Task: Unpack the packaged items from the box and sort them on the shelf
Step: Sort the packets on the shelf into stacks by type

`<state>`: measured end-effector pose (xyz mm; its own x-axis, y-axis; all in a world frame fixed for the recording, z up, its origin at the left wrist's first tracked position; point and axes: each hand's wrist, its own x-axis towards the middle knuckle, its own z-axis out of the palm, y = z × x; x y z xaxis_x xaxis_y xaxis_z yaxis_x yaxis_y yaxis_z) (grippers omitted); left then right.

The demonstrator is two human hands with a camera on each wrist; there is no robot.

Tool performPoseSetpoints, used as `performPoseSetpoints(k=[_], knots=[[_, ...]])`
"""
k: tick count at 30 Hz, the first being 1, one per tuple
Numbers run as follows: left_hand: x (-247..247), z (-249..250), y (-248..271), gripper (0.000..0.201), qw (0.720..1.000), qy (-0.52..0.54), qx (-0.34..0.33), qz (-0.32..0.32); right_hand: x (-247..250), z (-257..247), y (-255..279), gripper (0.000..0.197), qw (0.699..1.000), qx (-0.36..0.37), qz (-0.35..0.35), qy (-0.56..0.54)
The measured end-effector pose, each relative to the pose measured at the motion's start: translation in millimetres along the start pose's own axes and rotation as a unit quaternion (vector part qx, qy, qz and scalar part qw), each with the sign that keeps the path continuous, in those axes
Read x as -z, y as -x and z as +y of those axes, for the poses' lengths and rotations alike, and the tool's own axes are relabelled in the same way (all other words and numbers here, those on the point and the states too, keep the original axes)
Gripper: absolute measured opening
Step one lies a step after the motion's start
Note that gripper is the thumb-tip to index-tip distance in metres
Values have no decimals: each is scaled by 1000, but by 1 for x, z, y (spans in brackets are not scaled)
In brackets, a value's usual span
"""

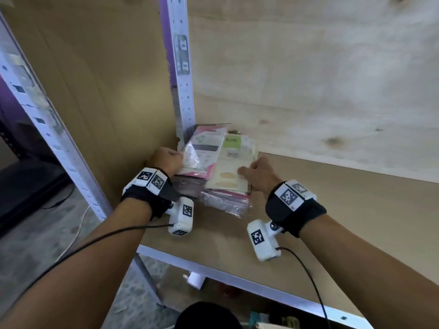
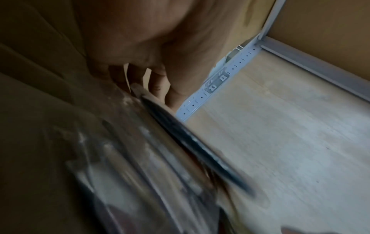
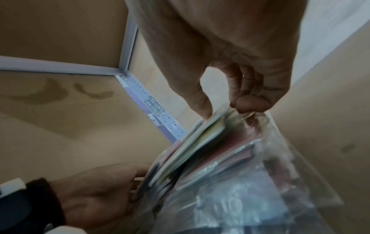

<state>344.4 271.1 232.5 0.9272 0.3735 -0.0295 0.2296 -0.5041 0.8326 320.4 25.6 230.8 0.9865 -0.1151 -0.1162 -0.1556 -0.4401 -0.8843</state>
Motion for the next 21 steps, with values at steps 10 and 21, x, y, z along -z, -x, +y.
performPoseSetpoints(k=[10,21], knots=[[11,32,46,50,993,-44,-51,-98,1,1,25,83,997,-55,20,41],[33,65,134,40,968,-152,-198,-10,45,21,65,35,994,-26,-30,-102]])
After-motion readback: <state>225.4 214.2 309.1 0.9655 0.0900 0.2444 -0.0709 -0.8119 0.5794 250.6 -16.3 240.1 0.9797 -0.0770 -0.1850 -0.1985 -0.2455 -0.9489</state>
